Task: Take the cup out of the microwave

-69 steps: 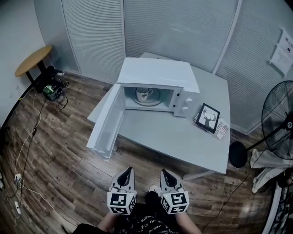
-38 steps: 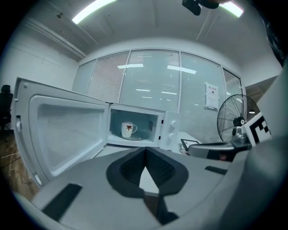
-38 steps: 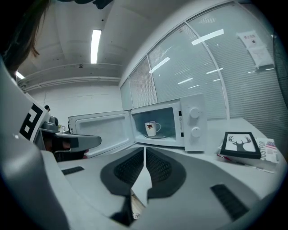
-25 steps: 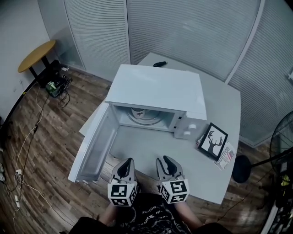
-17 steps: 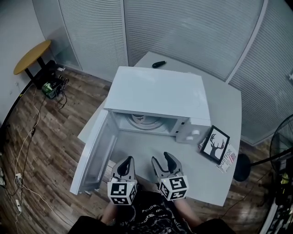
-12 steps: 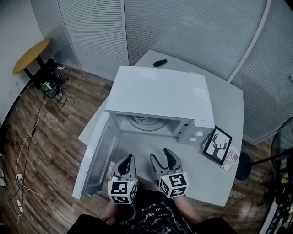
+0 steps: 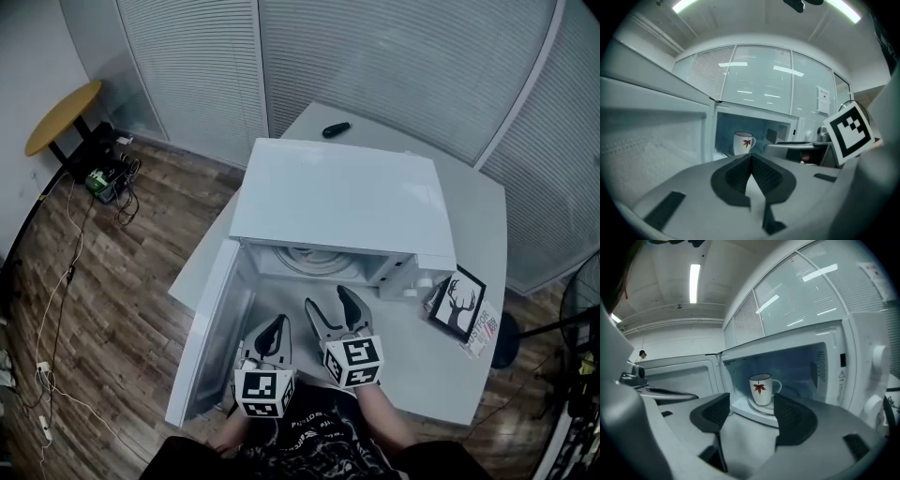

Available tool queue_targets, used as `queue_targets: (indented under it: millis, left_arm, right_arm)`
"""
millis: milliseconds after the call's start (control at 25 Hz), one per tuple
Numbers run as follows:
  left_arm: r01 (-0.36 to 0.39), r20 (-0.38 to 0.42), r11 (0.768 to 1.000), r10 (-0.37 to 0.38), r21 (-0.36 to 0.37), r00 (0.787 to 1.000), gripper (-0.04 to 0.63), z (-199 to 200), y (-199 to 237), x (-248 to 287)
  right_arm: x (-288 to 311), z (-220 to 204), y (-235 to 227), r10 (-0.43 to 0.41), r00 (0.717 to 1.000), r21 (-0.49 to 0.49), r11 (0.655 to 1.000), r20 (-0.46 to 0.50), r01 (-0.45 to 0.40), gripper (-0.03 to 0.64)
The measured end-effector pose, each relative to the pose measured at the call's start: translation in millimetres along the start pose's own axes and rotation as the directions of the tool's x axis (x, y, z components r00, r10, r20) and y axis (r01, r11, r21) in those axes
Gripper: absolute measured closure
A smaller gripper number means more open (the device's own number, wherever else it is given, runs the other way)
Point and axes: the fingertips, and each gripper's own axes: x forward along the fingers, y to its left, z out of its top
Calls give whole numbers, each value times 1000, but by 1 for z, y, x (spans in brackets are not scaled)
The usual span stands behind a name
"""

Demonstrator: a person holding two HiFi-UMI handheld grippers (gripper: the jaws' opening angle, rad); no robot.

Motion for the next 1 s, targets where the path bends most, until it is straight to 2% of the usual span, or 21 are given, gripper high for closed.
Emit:
queue_targets:
  millis: [240, 520, 1000]
  left_arm:
    - [13, -10, 1000, -13, 18, 1000, 589, 0, 3, 4]
    - [26, -7, 1000, -26, 7, 1000, 589, 7, 10, 5]
    - [75, -13, 995, -74, 67, 997, 589, 15, 2, 9]
  right_arm:
    - [34, 9, -5, -44, 999, -14, 999, -3, 44, 316]
    - [68, 10, -7, -56, 998, -48, 997, -35, 55, 297]
    - [105, 5, -26, -113, 992, -43, 993, -64, 110, 284]
